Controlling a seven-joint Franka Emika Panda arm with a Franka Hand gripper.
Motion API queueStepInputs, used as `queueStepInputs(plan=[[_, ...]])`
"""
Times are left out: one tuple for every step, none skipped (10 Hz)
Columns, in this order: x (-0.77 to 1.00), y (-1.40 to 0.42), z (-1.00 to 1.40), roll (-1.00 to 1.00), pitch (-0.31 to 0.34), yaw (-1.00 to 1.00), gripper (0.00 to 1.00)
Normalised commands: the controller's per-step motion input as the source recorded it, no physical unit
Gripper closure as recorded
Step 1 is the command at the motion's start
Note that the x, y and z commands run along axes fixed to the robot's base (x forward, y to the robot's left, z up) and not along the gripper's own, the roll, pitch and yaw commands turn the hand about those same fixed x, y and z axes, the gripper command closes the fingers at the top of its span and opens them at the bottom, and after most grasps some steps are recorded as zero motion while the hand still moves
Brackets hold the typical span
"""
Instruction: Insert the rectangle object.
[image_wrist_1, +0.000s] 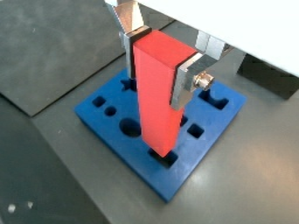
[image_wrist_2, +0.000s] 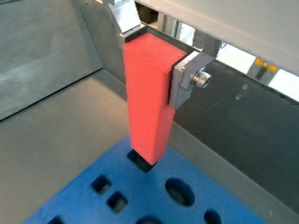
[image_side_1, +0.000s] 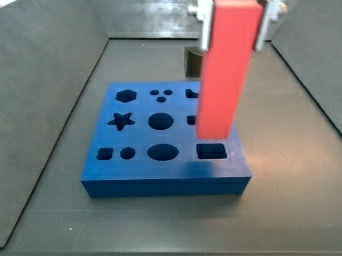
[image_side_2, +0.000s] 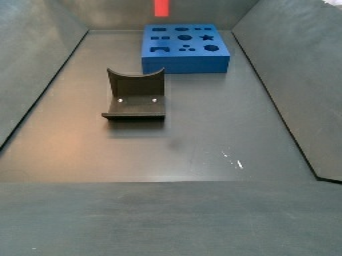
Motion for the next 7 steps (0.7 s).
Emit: queueStepInputs(plan=[[0.28,-0.09,-0.17,0.06,0.123,0.0,1.0],[0.1,0.0,-0.2,0.13,0.083,0.0,1.0],[0.0,0.03,-0.31,0.14,0.044,0.02,1.0],[0.06,0.0,-0.38,0.15,0.057,0.01,1.0],[0.13,0.0,-0.26,0.23,0.093,0.0,1.0],[0.05,0.0,-0.27,0.18,0.07,0.03,1.0],[0.07,0.0,-0.33,0.16,0.053,0.1,1.0]])
